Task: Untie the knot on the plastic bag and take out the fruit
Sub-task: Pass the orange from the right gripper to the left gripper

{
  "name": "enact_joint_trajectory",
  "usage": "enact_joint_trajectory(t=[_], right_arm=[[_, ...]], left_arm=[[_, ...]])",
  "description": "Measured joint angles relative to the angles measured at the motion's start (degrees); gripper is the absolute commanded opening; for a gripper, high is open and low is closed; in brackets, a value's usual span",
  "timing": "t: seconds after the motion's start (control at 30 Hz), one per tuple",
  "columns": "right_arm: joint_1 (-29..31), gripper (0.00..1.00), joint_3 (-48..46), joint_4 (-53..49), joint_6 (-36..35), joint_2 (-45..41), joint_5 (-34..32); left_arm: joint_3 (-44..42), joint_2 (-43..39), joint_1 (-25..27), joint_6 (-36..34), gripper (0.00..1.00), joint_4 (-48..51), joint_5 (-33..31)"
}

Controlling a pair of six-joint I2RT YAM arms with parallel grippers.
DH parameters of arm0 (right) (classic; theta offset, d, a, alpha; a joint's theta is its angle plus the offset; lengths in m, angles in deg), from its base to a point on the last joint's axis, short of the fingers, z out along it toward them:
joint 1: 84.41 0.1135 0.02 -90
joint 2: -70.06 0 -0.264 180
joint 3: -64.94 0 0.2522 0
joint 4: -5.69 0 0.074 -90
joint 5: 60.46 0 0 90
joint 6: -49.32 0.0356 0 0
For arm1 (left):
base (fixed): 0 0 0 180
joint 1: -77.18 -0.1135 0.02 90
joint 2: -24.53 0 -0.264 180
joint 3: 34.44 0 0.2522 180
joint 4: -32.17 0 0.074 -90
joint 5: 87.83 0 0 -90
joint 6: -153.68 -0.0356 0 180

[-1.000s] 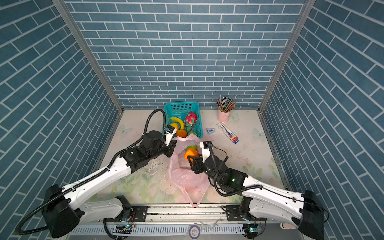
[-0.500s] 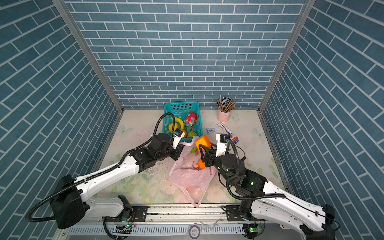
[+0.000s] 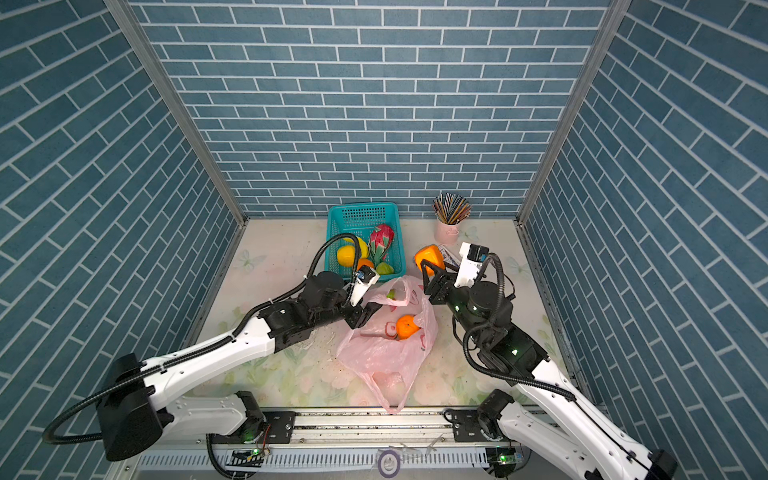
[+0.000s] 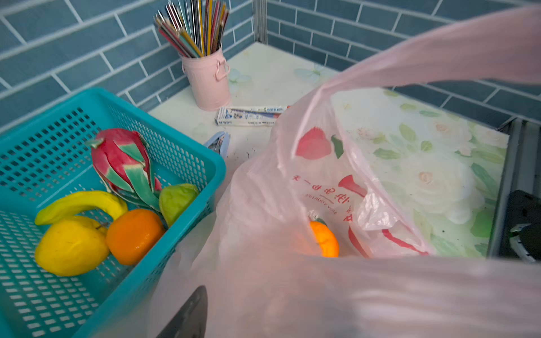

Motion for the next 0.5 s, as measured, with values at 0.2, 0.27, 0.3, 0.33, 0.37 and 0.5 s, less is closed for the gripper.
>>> enact_joint_trajectory(t=[0.2,0.27,0.3,0.33,0.37,0.5], right_arm=[[-4.5,0.46,4.9,-1.9,0.0,5.5,10.4],[-5.2,0.46,5.6,-2.3,0.0,6.8,13.2],[-5.3,0.46,5.7,-2.4,0.0,7.5,14.6],[-5.4,0.45,5.9,-2.6,0.0,8.0,15.8],[-5.5,0.45,6.1,-2.8,0.0,8.6,17.1],[-5.6,0.44,7.0,-2.9,0.0,10.1,21.6]], left_arm=[[5.3,-5.3,-0.1,-8.9,0.63,1.6,0.8],[7.0,-6.2,-0.1,-12.3,0.64,1.6,1.3],[7.9,-6.6,-0.1,-14.5,0.64,1.5,1.6],[8.5,-6.8,-0.2,-16.2,0.65,1.4,1.8],[9.0,-6.9,-0.2,-18.2,0.65,1.0,2.1],[10.0,-6.3,-0.7,-27.0,0.73,-1.2,4.1]])
